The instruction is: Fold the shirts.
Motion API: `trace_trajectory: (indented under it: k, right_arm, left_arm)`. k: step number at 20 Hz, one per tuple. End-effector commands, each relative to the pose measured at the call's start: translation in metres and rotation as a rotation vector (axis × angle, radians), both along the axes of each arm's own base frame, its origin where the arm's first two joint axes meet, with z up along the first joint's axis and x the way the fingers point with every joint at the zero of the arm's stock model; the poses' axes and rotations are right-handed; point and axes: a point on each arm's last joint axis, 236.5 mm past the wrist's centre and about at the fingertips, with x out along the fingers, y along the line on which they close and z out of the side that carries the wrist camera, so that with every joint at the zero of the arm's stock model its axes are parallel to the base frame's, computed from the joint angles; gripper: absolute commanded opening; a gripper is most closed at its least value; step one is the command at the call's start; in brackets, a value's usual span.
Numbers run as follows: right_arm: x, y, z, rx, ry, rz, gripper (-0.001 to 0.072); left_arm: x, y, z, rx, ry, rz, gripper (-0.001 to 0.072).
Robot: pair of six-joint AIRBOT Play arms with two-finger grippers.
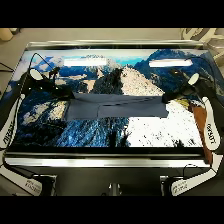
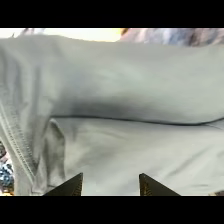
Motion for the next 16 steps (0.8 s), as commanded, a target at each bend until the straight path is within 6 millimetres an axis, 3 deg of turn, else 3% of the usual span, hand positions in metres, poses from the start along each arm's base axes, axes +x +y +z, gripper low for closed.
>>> trace_trajectory:
  k: [1, 5, 9, 10, 11, 12, 13, 14, 16]
  right_arm:
    - [-0.022, -0.016, -0.002, 0.209, 0.087, -0.117, 0.07]
    - [-0.043, 0.015, -0.03, 0.477, 0.246, -0.145, 0.0697]
    - [-0.039, 0.043, -0.043, 0.518, 0.277, -0.125, 0.0646]
    - [-0.037, 0.049, -0.043, 0.514, 0.275, -0.118, 0.0532]
    - [-0.036, 0.055, -0.042, 0.521, 0.272, -0.111, 0.032]
    - [-0.033, 0.061, -0.037, 0.543, 0.265, -0.107, 0.0033]
    - [-0.03, 0.068, -0.025, 0.58, 0.243, -0.093, 0.0018]
    - [-0.025, 0.073, -0.006, 0.603, 0.19, -0.061, 0.0018]
    - [-0.017, 0.08, 0.044, 0.628, 0.086, -0.031, 0.0017]
  left_arm:
    - [0.004, -0.005, 0.038, -0.012, -0.073, -0.019, 0.0452]
    - [-0.001, -0.034, 0.08, -0.016, -0.175, -0.072, 0.0449]
    - [-0.01, -0.076, 0.087, -0.026, -0.207, -0.147, 0.0448]
    - [-0.011, -0.087, 0.085, -0.03, -0.211, -0.158, 0.0448]
    - [-0.009, -0.098, 0.083, -0.037, -0.217, -0.156, 0.0441]
    - [-0.007, -0.108, 0.079, -0.046, -0.217, -0.141, 0.0438]
    - [-0.003, -0.12, 0.075, -0.057, -0.216, -0.117, 0.0382]
    - [-0.002, -0.133, 0.066, -0.062, -0.215, -0.12, 0.0066]
    - [-0.006, -0.168, 0.039, -0.089, -0.173, -0.122, 0.0028]
